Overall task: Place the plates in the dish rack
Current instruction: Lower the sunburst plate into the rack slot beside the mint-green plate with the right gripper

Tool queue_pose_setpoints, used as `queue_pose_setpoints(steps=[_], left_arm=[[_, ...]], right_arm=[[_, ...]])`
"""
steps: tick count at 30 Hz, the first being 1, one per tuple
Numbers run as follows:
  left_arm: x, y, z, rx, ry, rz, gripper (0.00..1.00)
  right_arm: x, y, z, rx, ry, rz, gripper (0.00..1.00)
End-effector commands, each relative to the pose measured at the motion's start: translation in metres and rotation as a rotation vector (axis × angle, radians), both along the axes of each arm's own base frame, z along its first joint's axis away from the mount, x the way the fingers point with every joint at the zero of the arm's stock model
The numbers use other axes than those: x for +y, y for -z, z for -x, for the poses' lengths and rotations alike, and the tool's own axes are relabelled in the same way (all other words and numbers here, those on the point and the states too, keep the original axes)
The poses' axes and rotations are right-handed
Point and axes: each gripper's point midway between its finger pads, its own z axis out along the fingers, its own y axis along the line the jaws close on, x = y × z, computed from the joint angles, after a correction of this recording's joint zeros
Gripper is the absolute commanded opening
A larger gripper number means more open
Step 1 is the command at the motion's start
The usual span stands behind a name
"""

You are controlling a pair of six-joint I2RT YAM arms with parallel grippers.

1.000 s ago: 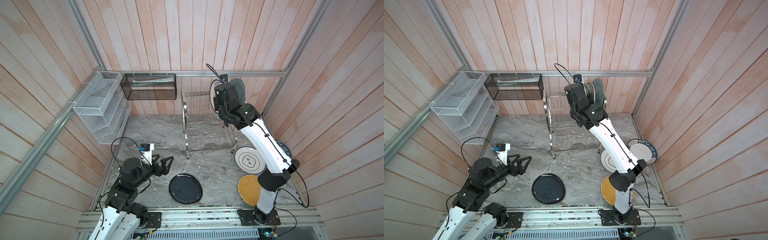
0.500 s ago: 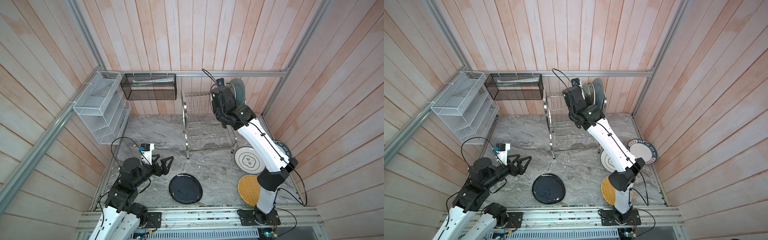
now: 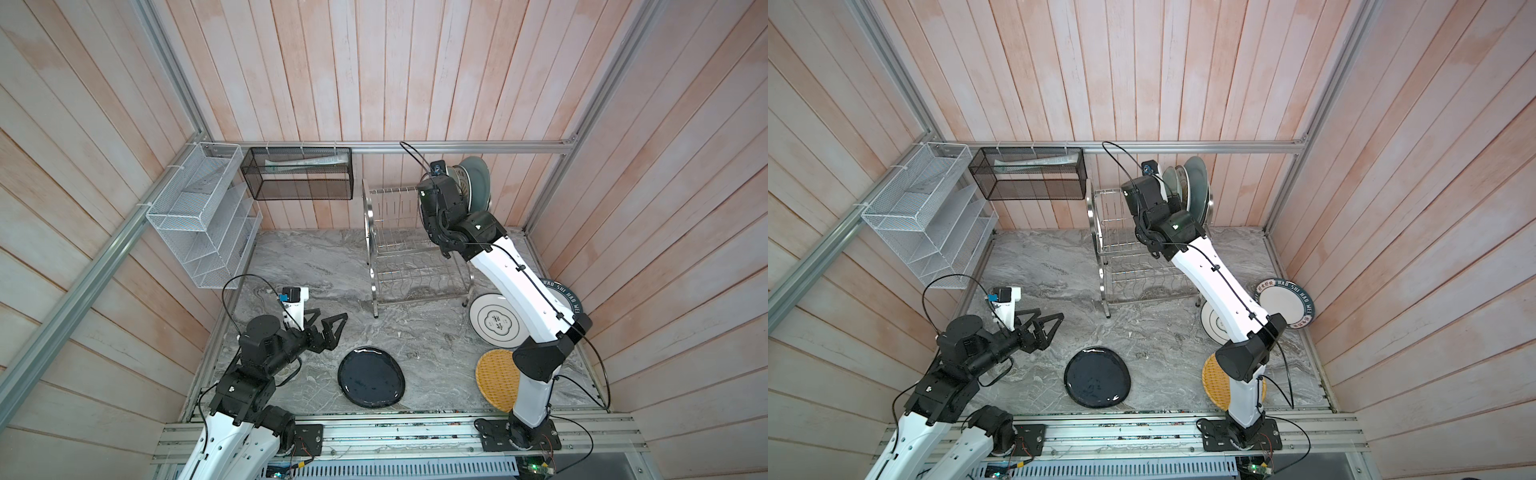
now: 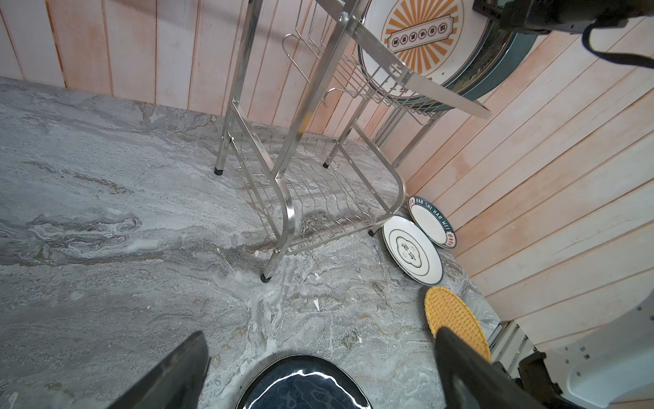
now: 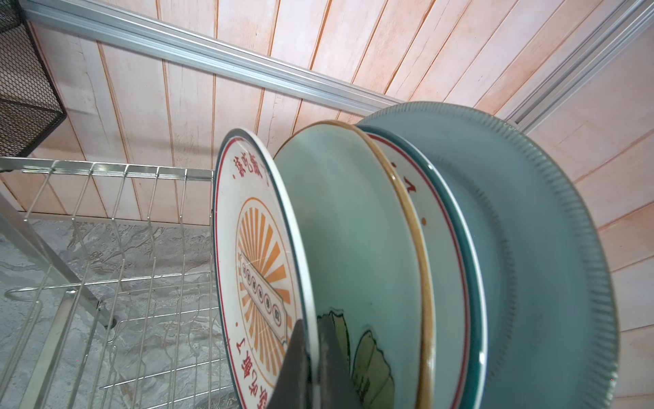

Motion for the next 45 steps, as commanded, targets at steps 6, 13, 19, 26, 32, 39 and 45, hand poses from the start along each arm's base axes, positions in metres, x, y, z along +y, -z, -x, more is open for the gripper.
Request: queue_pose_setpoints(steps=[6, 13, 19, 26, 32, 39, 45], left_arm=[[-0.001, 0.002, -0.001, -0.019, 0.013, -0.01, 1.0], [-0.002, 0.002, -0.001, -0.015, 0.016, -0.008, 1.0], [-0.002, 0.002, -0.001, -0.015, 0.018, -0.007, 1.0], [-0.002, 0.003, -0.001, -0.01, 0.021, -0.006, 1.0], [-0.002, 0.003, -0.001, -0.009, 0.022, -0.006, 1.0], [-0.003, 0.004, -0.001, -0.008, 0.024, -0.006, 1.0], [-0.003, 0.004, -0.002, -0.005, 0.025, -0.006, 1.0]], right_arm=[[0.007, 0.01, 0.003, 0.04, -0.029, -0.03, 0.02], [0.015, 0.004, 0.009, 0.052, -0.084, -0.109, 0.09], [0.018, 0.005, 0.01, 0.057, -0.084, -0.11, 0.13], [0.018, 0.0, 0.012, 0.043, -0.082, -0.106, 0.18], [0.017, -0.005, 0.007, 0.032, -0.066, -0.088, 0.13], [0.017, 0.004, 0.007, 0.056, -0.06, -0.072, 0.12], [0.015, 0.009, 0.008, 0.059, -0.066, -0.065, 0.12]])
